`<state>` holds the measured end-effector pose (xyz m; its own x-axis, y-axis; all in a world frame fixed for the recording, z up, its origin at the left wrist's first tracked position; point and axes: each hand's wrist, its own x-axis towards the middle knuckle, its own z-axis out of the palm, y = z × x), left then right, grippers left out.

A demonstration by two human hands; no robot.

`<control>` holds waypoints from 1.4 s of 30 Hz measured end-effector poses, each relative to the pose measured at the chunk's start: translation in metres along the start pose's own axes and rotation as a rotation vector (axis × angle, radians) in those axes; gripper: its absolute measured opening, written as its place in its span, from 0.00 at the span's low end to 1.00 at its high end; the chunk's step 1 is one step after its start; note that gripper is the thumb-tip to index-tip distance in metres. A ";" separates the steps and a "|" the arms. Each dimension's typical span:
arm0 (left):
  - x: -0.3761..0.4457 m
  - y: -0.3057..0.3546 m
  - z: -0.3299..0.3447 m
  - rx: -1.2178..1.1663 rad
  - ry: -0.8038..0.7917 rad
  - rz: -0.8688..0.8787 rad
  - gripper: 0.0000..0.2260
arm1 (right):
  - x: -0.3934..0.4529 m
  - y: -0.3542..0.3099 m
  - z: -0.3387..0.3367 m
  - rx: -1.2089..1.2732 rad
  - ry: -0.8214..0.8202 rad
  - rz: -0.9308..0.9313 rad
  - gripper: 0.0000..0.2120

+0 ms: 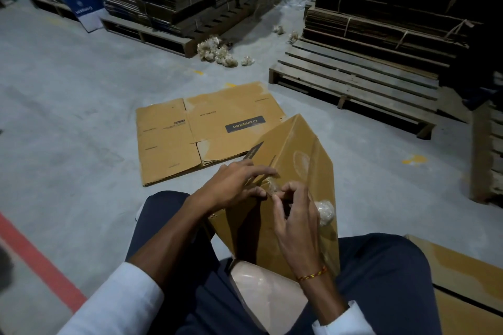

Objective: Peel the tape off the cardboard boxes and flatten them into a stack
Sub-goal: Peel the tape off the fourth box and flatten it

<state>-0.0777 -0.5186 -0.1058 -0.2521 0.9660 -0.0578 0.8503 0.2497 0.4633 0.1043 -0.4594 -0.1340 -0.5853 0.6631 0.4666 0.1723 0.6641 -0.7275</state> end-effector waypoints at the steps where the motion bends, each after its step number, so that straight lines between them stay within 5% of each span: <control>1: -0.001 0.000 0.000 -0.011 0.001 0.002 0.23 | -0.002 0.002 -0.002 -0.009 -0.007 -0.008 0.16; 29: -0.007 -0.021 0.001 -0.216 -0.010 -0.081 0.22 | -0.006 0.026 -0.045 -0.062 -0.150 0.174 0.18; 42: -0.021 -0.045 -0.006 -0.363 0.040 -0.194 0.21 | 0.004 0.052 -0.087 -0.410 -0.378 0.223 0.25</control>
<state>-0.1138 -0.5504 -0.1200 -0.4151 0.8983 -0.1439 0.5689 0.3797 0.7295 0.1801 -0.3923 -0.1265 -0.7282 0.6829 0.0588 0.5711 0.6519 -0.4989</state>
